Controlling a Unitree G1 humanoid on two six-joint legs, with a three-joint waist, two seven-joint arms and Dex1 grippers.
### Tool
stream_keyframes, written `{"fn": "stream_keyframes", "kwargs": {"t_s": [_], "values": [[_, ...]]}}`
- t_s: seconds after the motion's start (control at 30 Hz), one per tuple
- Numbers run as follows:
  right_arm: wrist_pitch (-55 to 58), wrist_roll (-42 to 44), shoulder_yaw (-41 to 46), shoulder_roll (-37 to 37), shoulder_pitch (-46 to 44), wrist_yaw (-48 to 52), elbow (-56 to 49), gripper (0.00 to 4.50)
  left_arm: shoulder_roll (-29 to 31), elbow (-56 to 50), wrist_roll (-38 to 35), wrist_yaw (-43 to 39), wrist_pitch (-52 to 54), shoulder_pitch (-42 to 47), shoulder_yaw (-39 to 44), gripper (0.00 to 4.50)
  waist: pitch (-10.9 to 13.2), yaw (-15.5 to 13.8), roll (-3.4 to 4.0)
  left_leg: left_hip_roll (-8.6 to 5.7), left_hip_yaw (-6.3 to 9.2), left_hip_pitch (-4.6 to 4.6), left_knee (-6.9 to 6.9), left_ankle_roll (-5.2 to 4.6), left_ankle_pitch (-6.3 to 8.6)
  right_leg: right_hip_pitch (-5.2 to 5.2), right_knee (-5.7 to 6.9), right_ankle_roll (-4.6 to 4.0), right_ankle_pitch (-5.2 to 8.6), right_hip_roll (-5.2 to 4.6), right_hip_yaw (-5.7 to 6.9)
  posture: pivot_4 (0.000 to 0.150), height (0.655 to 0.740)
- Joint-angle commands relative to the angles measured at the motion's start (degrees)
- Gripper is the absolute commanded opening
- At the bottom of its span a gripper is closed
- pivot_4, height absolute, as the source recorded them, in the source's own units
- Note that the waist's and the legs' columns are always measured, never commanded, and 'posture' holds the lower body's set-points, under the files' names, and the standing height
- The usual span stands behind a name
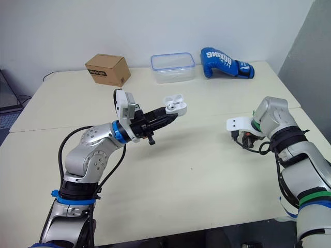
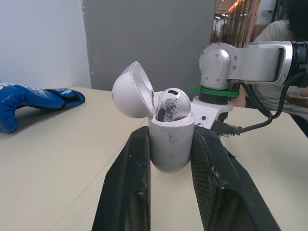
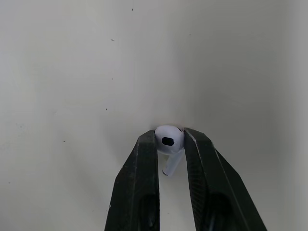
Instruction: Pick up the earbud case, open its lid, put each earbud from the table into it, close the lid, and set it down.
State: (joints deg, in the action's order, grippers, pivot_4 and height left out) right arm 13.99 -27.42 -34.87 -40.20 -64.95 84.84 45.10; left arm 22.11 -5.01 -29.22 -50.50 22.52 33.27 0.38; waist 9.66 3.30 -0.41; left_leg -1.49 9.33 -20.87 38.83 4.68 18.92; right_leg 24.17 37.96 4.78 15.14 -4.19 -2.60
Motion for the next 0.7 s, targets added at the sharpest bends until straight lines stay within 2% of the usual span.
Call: {"fn": "stream_keyframes", "kwargs": {"t_s": [0.03, 0.2, 0.4, 0.7], "values": [[0.32, 0.06, 1.69, -0.78, 0.11, 0.51, -2.82, 0.39, -0.09, -2.68, -0.97, 0.26, -0.20, 0.32, 0.34, 0.78, 0.00, 0.00, 0.00, 0.00, 0.00, 0.00, 0.00, 0.00, 0.00, 0.00, 0.00, 0.00, 0.00, 0.00, 0.00, 0.150, 0.7400], [7.26, 3.89, 2.53, -2.39, 2.50, 6.75, -17.24, 0.39, -0.13, -2.53, -0.91, 0.21, -0.33, 0.34, 0.32, 0.78, 0.00, 0.00, 0.00, 0.00, 0.01, 0.00, 0.00, 0.00, 0.00, 0.01, 0.01, 0.00, 0.00, 0.00, 0.00, 0.150, 0.7400], [17.63, 10.04, -0.78, -5.35, 5.97, 7.66, -33.40, 0.39, -0.56, -2.19, -0.76, 0.20, -0.68, 0.46, 0.18, 0.78, 0.00, -0.23, 0.00, 0.00, 0.04, 0.00, 0.02, 0.00, 0.00, 0.00, 0.02, 0.00, 0.00, 0.00, 0.02, 0.150, 0.7400], [20.08, 9.11, -2.94, -6.53, 9.16, 7.32, -37.18, 0.39, -0.76, -2.43, -0.58, 0.31, -0.85, 0.21, 0.26, 0.78, 0.00, -0.23, 0.00, -0.02, 0.03, -0.01, 0.05, 0.00, 0.00, -0.01, 0.01, 0.00, 0.00, -0.02, 0.02, 0.150, 0.7400]]}}
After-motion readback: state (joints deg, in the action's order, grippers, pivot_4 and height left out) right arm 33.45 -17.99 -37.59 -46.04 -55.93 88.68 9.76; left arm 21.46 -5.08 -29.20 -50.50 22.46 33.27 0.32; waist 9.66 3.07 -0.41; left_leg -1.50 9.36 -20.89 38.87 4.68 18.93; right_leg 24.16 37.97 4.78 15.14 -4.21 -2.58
